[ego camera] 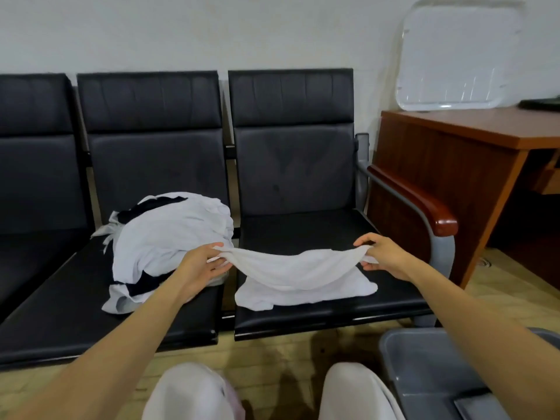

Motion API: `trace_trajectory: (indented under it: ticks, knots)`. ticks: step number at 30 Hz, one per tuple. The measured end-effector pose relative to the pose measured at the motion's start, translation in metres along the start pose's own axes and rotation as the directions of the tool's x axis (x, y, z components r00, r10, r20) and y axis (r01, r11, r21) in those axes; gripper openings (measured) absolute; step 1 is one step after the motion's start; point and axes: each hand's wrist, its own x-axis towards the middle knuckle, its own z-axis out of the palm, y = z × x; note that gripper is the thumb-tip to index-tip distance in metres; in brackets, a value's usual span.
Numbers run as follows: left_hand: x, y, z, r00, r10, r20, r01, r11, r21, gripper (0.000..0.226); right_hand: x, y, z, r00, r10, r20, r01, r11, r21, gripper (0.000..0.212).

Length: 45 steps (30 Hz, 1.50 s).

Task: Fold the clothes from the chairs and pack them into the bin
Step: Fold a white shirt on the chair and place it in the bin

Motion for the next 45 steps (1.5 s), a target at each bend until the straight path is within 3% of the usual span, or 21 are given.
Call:
trace_trajectory:
  ticks: [3,5,8,11,13,15,16,17,19,21,23,25,28,31,35,39,43,45]
  knots:
    - [-0.007,0.041,0.023,0.994,0.108,0.010,-0.108,0.994,-0.033,0.028,-0.001,-0.047,-0.011,0.992,-0.075,-0.104,0.098,0.967,0.234,0.018]
    - [-0.010,0.076,0.035,0.969,0.246,-0.008,-0.245,0.966,0.085,0.034,-0.003,-0.081,-0.024,0.969,-0.118,-0.216,0.194,0.907,0.373,0.017]
    - [-0.009,0.123,0.041,0.868,0.484,-0.115,-0.447,0.860,0.244,0.034,-0.008,-0.121,-0.047,0.907,-0.239,-0.348,0.367,0.853,0.370,0.020]
    - [0.003,0.142,0.031,0.796,0.555,-0.242,-0.369,0.762,0.532,0.033,-0.009,-0.140,-0.060,0.881,-0.279,-0.382,0.396,0.877,0.274,0.023]
    - [0.006,0.140,0.024,0.778,0.584,-0.231,-0.240,0.617,0.749,0.031,-0.010,-0.144,-0.062,0.877,-0.266,-0.401,0.380,0.894,0.238,0.022]
    - [0.004,0.135,0.021,0.756,0.622,-0.204,-0.188,0.505,0.842,0.035,-0.011,-0.142,-0.060,0.862,-0.276,-0.425,0.376,0.910,0.172,0.022]
    - [0.001,0.133,0.021,0.751,0.627,-0.206,-0.185,0.500,0.846,0.036,-0.012,-0.139,-0.059,0.856,-0.287,-0.430,0.370,0.921,0.123,0.022]
    - [-0.002,0.131,0.022,0.751,0.623,-0.220,-0.198,0.530,0.825,0.035,-0.013,-0.136,-0.058,0.850,-0.290,-0.439,0.360,0.929,0.082,0.021]
    - [-0.004,0.131,0.025,0.788,0.535,-0.304,-0.213,0.701,0.681,0.029,-0.009,-0.130,-0.059,0.847,-0.269,-0.458,0.332,0.941,0.063,0.021]
    - [-0.004,0.137,0.033,0.862,0.308,-0.403,-0.165,0.922,0.351,0.034,-0.006,-0.126,-0.059,0.860,-0.216,-0.462,0.290,0.952,0.095,0.016]
    - [-0.006,0.144,0.046,0.915,0.153,-0.373,-0.129,0.988,0.090,0.036,-0.004,-0.124,-0.056,0.883,-0.189,-0.430,0.225,0.974,0.035,0.016]
    - [-0.007,0.146,0.061,0.931,0.197,-0.306,-0.145,0.973,0.182,0.021,-0.001,-0.121,-0.050,0.911,-0.180,-0.370,0.182,0.983,-0.031,0.023]
    - [-0.006,0.135,0.072,0.946,0.207,-0.248,-0.120,0.938,0.325,0.006,0.003,-0.115,-0.043,0.946,-0.127,-0.297,0.142,0.989,0.028,0.022]
    - [0.002,0.116,0.065,0.974,0.146,-0.173,-0.092,0.954,0.286,0.015,0.003,-0.105,-0.039,0.975,-0.022,-0.221,0.054,0.989,0.140,0.006]
    - [0.013,0.088,0.045,0.994,0.034,-0.108,0.003,0.944,0.330,0.016,0.001,-0.083,-0.038,0.988,0.034,-0.152,-0.013,0.990,0.141,0.008]
    - [0.013,0.073,0.024,0.995,-0.076,0.071,0.010,0.752,0.659,0.009,-0.003,-0.060,-0.039,0.995,0.039,-0.094,-0.043,0.998,-0.036,0.005]
    - [0.014,0.062,0.006,0.974,-0.165,0.153,-0.036,0.555,0.831,0.019,0.005,-0.046,-0.038,0.958,0.070,-0.279,-0.057,0.997,0.053,0.009]
    - [0.019,0.054,-0.003,0.990,-0.103,0.099,-0.065,0.297,0.953,0.007,0.011,-0.040,-0.038,0.917,0.106,-0.384,-0.071,0.992,0.104,0.011]
